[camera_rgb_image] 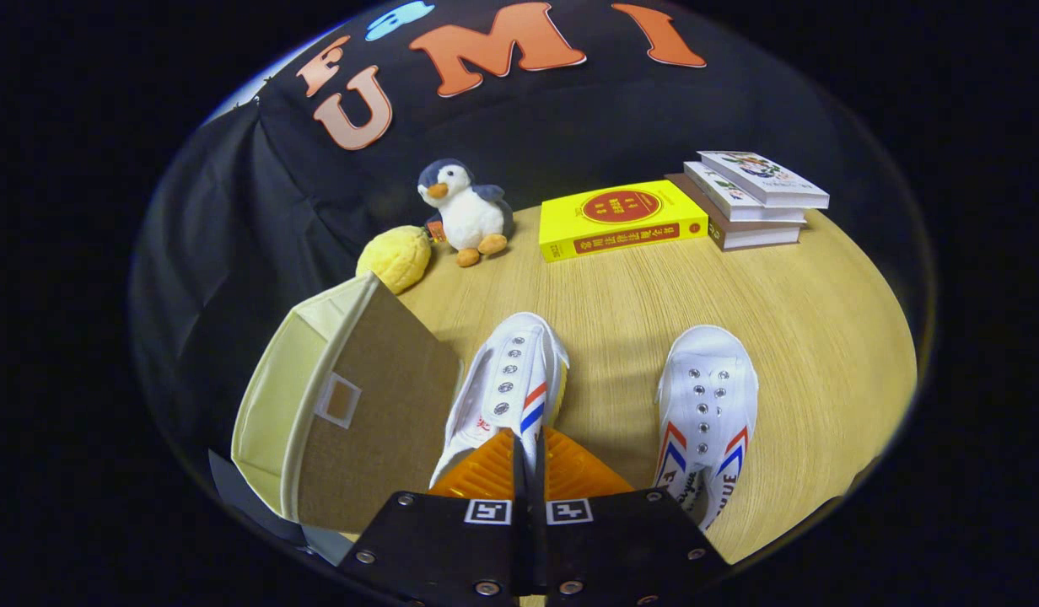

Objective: Open the storage box then place both shoes into the box .Put the left shoe in first, then the right shoe, with the right side of both shoes facing outward in a uniform manner.

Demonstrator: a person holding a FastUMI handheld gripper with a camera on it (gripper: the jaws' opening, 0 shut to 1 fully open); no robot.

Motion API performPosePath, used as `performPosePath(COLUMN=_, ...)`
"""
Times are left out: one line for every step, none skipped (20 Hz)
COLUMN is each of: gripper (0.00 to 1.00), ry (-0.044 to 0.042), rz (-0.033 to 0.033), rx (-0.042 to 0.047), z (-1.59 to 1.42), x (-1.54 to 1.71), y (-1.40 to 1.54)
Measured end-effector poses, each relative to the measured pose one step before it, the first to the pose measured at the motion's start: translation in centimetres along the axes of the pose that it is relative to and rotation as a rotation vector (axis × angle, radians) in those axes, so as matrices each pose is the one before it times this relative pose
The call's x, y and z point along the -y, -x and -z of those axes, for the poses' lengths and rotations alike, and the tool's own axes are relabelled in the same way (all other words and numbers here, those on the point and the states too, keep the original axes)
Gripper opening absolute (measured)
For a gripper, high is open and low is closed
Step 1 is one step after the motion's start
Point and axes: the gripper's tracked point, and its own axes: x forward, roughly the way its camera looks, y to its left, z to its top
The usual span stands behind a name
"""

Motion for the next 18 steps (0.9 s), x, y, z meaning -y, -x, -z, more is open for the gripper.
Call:
performPosePath(gripper=0.01, ry=-0.00604, rz=-0.01019, rx=0.01790, z=-0.773, x=-0.426, y=0.693)
performPosePath(gripper=0.01, ry=-0.00672, rz=-0.01196, rx=0.02066, z=-1.059, x=-0.643, y=0.646)
performPosePath(gripper=0.01, ry=-0.00116, rz=-0.01319, rx=0.02020, z=-0.994, x=-0.547, y=0.743)
performPosePath(gripper=0.01, ry=0.00237, rz=-0.01415, rx=0.01815, z=-1.021, x=-0.718, y=0.656)
performPosePath(gripper=0.01, ry=0.00276, rz=-0.01406, rx=0.01527, z=-0.926, x=-0.725, y=0.740)
performPosePath(gripper=0.00, ry=0.00085, rz=-0.01345, rx=0.00979, z=-0.813, x=-0.869, y=0.607)
performPosePath(gripper=0.00, ry=-0.00197, rz=-0.01260, rx=0.00637, z=-0.695, x=-0.844, y=0.482)
performPosePath(gripper=0.00, ry=-0.00408, rz=-0.01763, rx=0.00006, z=-0.540, x=-1.061, y=0.395)
performPosePath(gripper=0.01, ry=-0.01140, rz=-0.01928, rx=-0.00057, z=-0.440, x=-1.135, y=0.495)
performPosePath(gripper=0.01, ry=-0.01069, rz=-0.02647, rx=0.00265, z=-0.526, x=-1.440, y=0.289)
performPosePath(gripper=0.01, ry=0.00095, rz=-0.02391, rx=0.00244, z=-0.482, x=-1.308, y=0.339)
performPosePath(gripper=0.01, ry=0.00487, rz=-0.02257, rx=0.00378, z=-0.465, x=-1.407, y=0.166)
performPosePath(gripper=0.01, ry=0.01341, rz=-0.01693, rx=0.00252, z=-0.191, x=-1.336, y=-0.028)
performPosePath(gripper=0.00, ry=0.01307, rz=-0.01433, rx=0.00105, z=-0.173, x=-1.218, y=-0.177)
performPosePath(gripper=0.00, ry=0.01272, rz=-0.01169, rx=-0.00455, z=0.199, x=-1.152, y=-0.464)
performPosePath(gripper=0.01, ry=0.00652, rz=-0.00922, rx=-0.00963, z=0.391, x=-1.087, y=-0.555)
performPosePath(gripper=0.01, ry=0.00382, rz=-0.00560, rx=-0.01523, z=0.636, x=-0.985, y=-0.680)
performPosePath(gripper=0.01, ry=0.00251, rz=-0.00261, rx=-0.01866, z=0.699, x=-0.899, y=-0.803)
